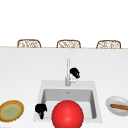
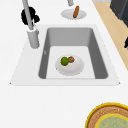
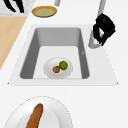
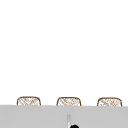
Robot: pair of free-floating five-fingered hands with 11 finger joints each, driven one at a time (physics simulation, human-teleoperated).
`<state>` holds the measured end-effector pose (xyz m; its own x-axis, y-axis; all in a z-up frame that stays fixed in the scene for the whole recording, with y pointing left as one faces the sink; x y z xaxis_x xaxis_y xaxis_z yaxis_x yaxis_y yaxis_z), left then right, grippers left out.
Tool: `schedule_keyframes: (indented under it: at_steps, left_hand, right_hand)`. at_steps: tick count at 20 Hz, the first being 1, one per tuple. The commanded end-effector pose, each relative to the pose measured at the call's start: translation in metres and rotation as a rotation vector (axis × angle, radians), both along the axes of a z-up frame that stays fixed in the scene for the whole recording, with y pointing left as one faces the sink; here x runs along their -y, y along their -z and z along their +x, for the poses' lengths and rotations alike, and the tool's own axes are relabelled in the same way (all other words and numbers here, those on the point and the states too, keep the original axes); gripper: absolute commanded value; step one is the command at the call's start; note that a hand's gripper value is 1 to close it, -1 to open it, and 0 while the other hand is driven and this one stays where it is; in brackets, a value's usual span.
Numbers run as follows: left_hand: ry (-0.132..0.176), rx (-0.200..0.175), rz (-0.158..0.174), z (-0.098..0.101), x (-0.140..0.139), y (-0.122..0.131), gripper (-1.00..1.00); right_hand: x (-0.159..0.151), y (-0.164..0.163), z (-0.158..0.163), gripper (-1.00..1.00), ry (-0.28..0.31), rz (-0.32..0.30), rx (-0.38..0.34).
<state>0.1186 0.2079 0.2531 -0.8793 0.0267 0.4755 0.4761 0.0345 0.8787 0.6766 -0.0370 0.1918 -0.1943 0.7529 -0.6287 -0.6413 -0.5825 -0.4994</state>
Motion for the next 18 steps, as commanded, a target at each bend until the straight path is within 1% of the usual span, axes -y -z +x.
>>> schedule_keyframes:
  at_steps: [1, 2, 4, 5, 6, 7, 8, 9, 10, 11, 12, 13, 14, 15, 18]
  left_hand:
    - [0.000, 0.000, 0.000, 0.000, 0.000, 0.000, 0.00]
    - [0.000, 0.000, 0.000, 0.000, 0.000, 0.000, 0.00]
    - [0.000, 0.000, 0.000, 0.000, 0.000, 0.000, 0.00]
    - [0.000, 0.000, 0.000, 0.000, 0.000, 0.000, 0.00]
    - [0.000, 0.000, 0.000, 0.000, 0.000, 0.000, 0.00]
    - [0.000, 0.000, 0.000, 0.000, 0.000, 0.000, 0.00]
    - [0.000, 0.000, 0.000, 0.000, 0.000, 0.000, 0.00]
    - [0.000, 0.000, 0.000, 0.000, 0.000, 0.000, 0.00]
    - [0.000, 0.000, 0.000, 0.000, 0.000, 0.000, 0.00]
    - [0.000, 0.000, 0.000, 0.000, 0.000, 0.000, 0.00]
    - [0.000, 0.000, 0.000, 0.000, 0.000, 0.000, 0.00]
    - [0.000, 0.000, 0.000, 0.000, 0.000, 0.000, 0.00]
    - [0.000, 0.000, 0.000, 0.000, 0.000, 0.000, 0.00]
    - [0.000, 0.000, 0.000, 0.000, 0.000, 0.000, 0.00]
    - [0.000, 0.000, 0.000, 0.000, 0.000, 0.000, 0.00]
  right_hand:
    - [-0.018, -0.017, 0.000, 1.00, 0.000, 0.022, -0.057]
    - [-0.019, -0.017, 0.000, 1.00, 0.007, 0.016, -0.049]
    - [-0.019, -0.013, 0.000, 1.00, 0.035, -0.026, -0.032]
    - [-0.017, -0.004, -0.002, 1.00, 0.043, -0.055, 0.002]
    - [-0.015, -0.001, -0.003, 1.00, 0.053, -0.068, 0.032]
    - [-0.014, 0.000, -0.003, 1.00, 0.065, -0.077, 0.058]
    - [-0.013, 0.000, -0.003, 1.00, 0.070, -0.084, 0.062]
    - [-0.006, -0.001, -0.004, 1.00, 0.067, -0.085, 0.064]
    - [-0.010, -0.001, -0.011, 1.00, 0.061, -0.085, 0.079]
    - [-0.004, -0.008, -0.006, -1.00, 0.069, -0.077, 0.087]
    - [-0.003, -0.015, -0.002, -1.00, 0.090, -0.064, 0.086]
    - [-0.003, -0.022, -0.003, -1.00, 0.092, -0.052, 0.086]
    - [-0.003, -0.024, -0.002, -1.00, 0.081, -0.049, 0.078]
    - [-0.004, -0.027, -0.002, -1.00, 0.074, -0.031, 0.069]
    - [-0.003, -0.032, -0.006, -1.00, 0.066, -0.028, 0.051]
